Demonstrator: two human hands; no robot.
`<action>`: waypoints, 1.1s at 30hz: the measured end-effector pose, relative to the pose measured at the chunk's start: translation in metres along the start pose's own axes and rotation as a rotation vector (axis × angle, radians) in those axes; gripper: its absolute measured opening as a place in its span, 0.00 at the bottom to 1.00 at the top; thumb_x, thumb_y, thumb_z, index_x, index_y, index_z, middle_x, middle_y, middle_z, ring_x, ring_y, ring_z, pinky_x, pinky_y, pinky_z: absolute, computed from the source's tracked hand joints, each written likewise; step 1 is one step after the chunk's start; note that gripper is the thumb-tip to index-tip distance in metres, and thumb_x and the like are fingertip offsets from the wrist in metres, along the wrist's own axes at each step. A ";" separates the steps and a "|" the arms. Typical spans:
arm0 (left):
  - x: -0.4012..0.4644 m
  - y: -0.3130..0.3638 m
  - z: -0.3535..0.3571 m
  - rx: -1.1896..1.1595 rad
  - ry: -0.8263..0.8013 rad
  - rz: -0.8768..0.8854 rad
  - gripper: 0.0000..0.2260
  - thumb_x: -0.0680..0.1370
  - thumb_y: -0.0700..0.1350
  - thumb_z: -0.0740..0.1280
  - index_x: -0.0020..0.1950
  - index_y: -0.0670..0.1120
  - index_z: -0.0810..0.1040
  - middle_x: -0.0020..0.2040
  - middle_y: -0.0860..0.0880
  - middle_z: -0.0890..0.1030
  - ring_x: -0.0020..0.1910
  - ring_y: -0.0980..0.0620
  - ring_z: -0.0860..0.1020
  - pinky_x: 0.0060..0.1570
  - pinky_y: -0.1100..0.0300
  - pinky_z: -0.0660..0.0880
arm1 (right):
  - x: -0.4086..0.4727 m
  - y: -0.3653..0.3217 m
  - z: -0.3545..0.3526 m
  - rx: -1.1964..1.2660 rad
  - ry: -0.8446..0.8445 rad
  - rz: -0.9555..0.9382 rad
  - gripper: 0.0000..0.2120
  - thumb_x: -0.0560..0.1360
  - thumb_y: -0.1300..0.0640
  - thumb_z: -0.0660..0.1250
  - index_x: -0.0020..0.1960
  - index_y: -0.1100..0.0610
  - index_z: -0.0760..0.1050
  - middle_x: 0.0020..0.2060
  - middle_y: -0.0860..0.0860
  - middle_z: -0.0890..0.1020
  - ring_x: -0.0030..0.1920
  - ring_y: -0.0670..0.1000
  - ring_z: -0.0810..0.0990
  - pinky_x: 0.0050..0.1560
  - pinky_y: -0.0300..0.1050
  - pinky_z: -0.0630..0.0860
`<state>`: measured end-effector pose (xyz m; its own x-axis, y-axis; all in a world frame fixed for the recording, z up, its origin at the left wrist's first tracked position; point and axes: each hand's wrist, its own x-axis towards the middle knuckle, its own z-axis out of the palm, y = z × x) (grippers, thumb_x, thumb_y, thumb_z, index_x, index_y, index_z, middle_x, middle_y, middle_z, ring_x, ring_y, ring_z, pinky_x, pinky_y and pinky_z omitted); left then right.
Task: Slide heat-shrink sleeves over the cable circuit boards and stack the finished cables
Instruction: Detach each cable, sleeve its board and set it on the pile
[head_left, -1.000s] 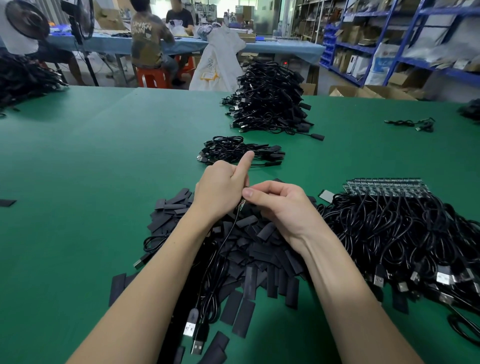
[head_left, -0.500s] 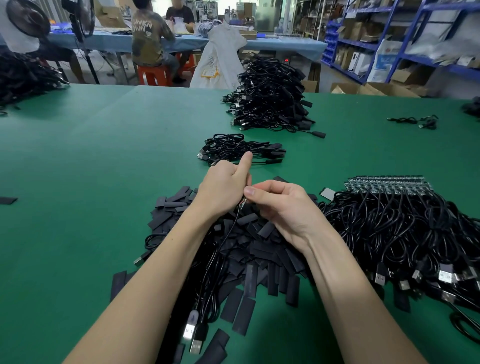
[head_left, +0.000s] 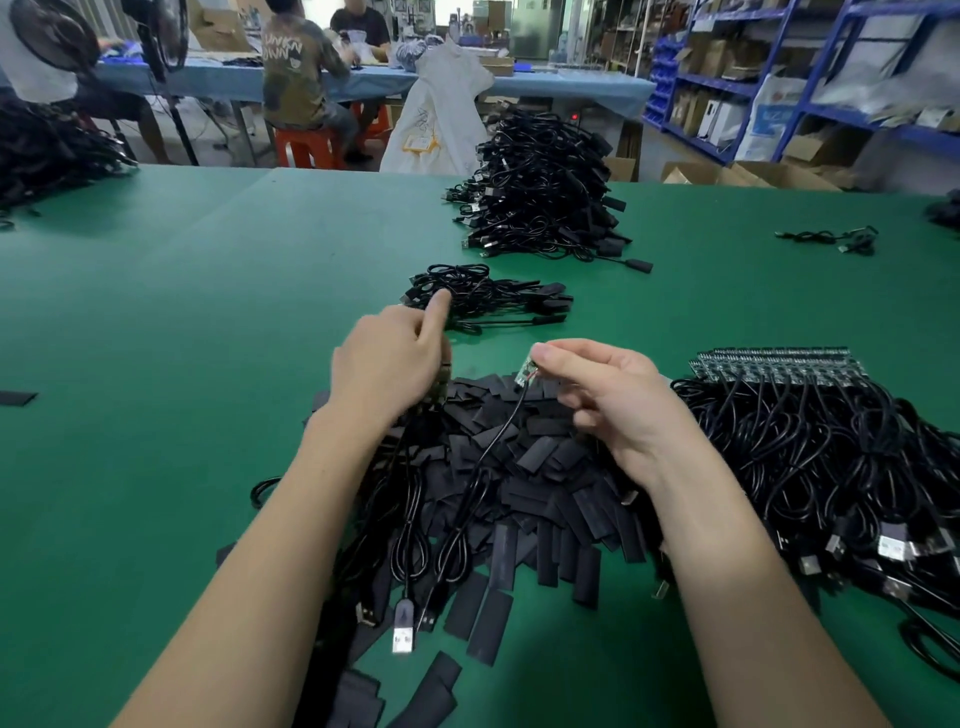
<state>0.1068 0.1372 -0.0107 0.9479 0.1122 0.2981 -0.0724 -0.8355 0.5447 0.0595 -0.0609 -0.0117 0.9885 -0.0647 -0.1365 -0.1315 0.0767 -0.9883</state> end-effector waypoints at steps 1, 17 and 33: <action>0.001 -0.002 0.000 0.012 0.037 0.064 0.23 0.83 0.61 0.55 0.43 0.49 0.82 0.42 0.51 0.83 0.46 0.47 0.79 0.45 0.54 0.71 | 0.000 0.001 -0.001 -0.005 0.036 0.002 0.04 0.70 0.54 0.79 0.42 0.52 0.86 0.37 0.46 0.85 0.27 0.42 0.70 0.24 0.32 0.66; -0.005 0.000 -0.007 -0.736 -0.549 -0.172 0.03 0.80 0.39 0.70 0.49 0.40 0.78 0.42 0.40 0.79 0.32 0.55 0.80 0.37 0.65 0.80 | 0.001 0.016 0.005 -0.937 -0.170 -0.377 0.08 0.72 0.50 0.76 0.50 0.40 0.85 0.40 0.35 0.83 0.40 0.35 0.77 0.43 0.28 0.70; -0.006 0.003 -0.006 -0.785 -0.597 -0.148 0.05 0.80 0.39 0.70 0.54 0.38 0.79 0.44 0.40 0.77 0.32 0.56 0.79 0.40 0.66 0.79 | 0.003 0.016 0.000 -0.726 -0.174 -0.387 0.09 0.71 0.56 0.78 0.48 0.46 0.83 0.41 0.41 0.84 0.34 0.40 0.79 0.39 0.27 0.72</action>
<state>0.0987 0.1370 -0.0062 0.9490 -0.2822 -0.1403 0.0789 -0.2183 0.9727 0.0601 -0.0595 -0.0282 0.9634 0.2041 0.1741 0.2624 -0.5828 -0.7691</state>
